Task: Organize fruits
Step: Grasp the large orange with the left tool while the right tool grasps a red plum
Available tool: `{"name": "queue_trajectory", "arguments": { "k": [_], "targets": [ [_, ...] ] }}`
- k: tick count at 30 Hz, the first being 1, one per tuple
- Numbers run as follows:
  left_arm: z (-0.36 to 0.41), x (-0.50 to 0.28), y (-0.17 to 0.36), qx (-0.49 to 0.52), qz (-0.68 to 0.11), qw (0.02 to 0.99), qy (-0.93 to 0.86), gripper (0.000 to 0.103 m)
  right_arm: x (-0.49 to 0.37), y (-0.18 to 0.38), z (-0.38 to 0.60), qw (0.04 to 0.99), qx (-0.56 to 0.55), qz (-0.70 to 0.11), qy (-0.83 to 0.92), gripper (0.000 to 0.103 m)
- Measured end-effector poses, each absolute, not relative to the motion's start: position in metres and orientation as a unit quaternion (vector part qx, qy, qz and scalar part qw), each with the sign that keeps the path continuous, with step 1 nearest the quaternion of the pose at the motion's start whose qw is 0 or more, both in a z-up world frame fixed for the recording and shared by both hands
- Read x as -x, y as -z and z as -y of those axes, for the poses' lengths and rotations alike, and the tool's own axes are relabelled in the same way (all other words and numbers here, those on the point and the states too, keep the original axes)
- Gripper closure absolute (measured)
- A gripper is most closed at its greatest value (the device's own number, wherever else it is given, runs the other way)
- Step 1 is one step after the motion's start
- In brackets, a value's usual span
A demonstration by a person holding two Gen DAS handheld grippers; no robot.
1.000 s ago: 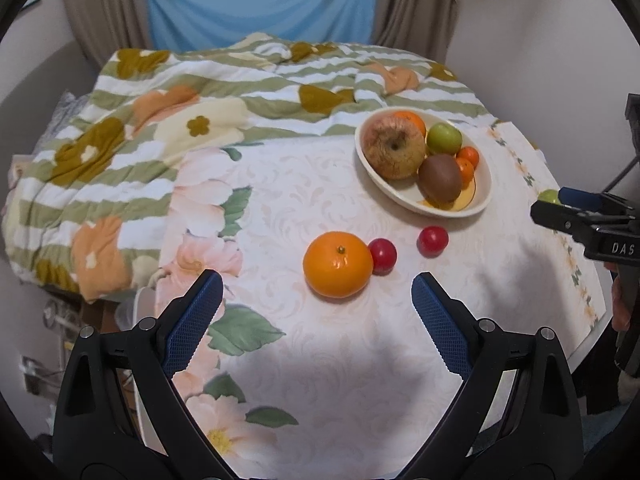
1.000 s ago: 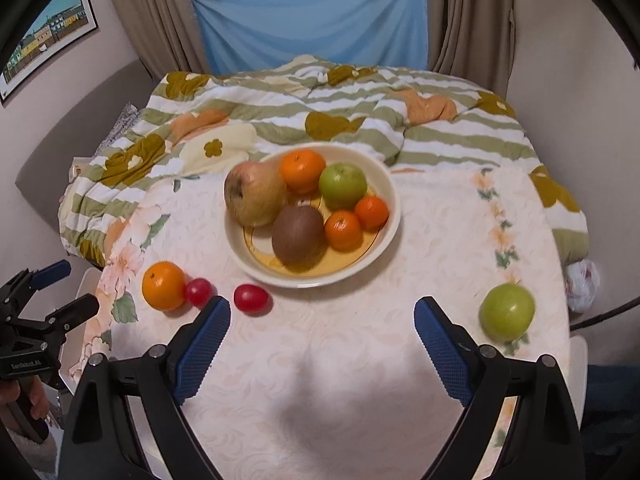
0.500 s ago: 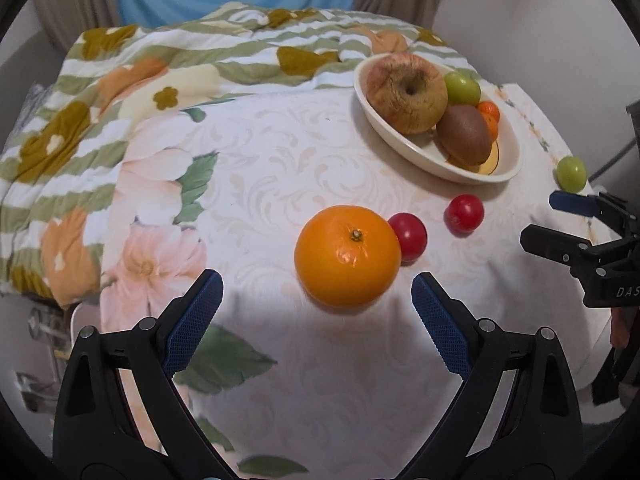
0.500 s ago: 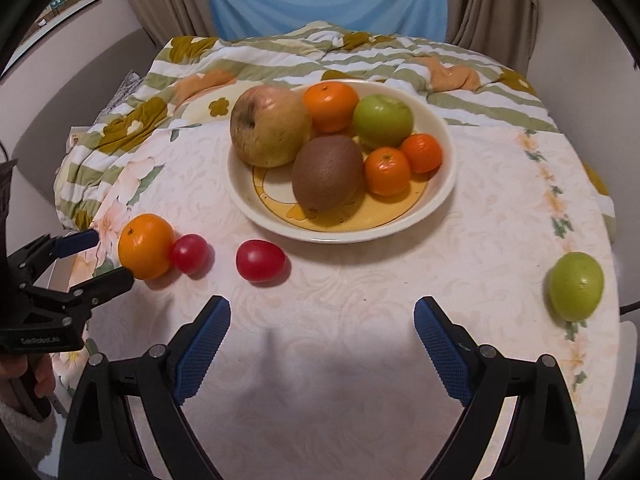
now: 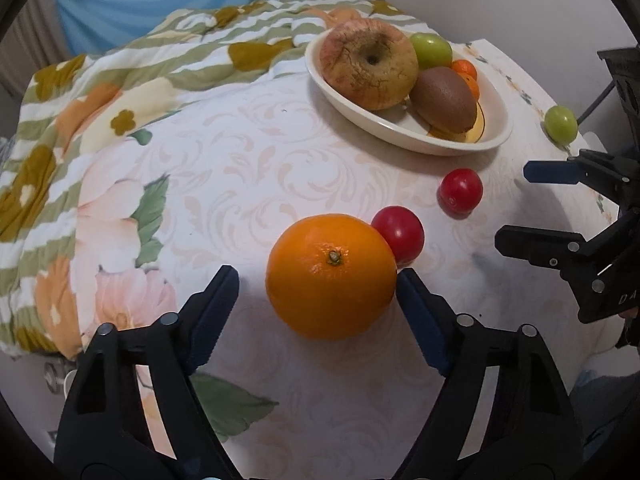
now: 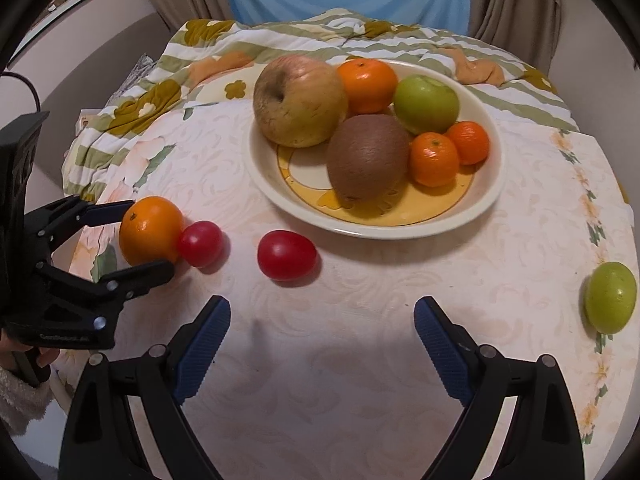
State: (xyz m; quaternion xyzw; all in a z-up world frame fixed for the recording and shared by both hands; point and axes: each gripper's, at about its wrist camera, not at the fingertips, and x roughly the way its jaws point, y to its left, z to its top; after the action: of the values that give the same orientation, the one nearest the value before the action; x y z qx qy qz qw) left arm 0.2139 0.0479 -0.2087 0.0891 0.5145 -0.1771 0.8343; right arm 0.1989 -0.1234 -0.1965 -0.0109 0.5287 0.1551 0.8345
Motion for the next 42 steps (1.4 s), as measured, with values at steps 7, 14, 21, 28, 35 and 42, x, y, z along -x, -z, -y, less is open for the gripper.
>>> {"name": "queue_trajectory", "arguments": {
  "k": [7, 14, 21, 28, 35, 42],
  "targets": [
    [-0.045, -0.213, 0.212, -0.086, -0.511, 0.833, 0.192, 0.035, -0.205, 0.201, 0.119, 0.831, 0.014, -0.533, -0.159, 0.011],
    [-0.049, -0.21, 0.212, -0.07, -0.511, 0.835, 0.191, 0.035, -0.207, 0.201, 0.114, 0.835, 0.018, -0.526, -0.159, 0.011],
    [-0.057, -0.206, 0.212, -0.062, -0.515, 0.835, 0.183, 0.035, -0.212, 0.201, 0.106, 0.838, 0.029, -0.523, -0.154, 0.018],
    [-0.062, -0.203, 0.211, -0.05, -0.518, 0.837, 0.167, 0.036, -0.218, 0.204, 0.1, 0.84, 0.045, -0.522, -0.14, 0.03],
    [-0.066, -0.201, 0.212, -0.031, -0.521, 0.839, 0.154, 0.036, -0.219, 0.209, 0.095, 0.842, 0.044, -0.522, -0.125, 0.033],
    [-0.067, -0.197, 0.212, -0.016, -0.521, 0.841, 0.144, 0.036, -0.22, 0.208, 0.092, 0.849, 0.064, -0.514, -0.109, 0.053]
  ]
}}
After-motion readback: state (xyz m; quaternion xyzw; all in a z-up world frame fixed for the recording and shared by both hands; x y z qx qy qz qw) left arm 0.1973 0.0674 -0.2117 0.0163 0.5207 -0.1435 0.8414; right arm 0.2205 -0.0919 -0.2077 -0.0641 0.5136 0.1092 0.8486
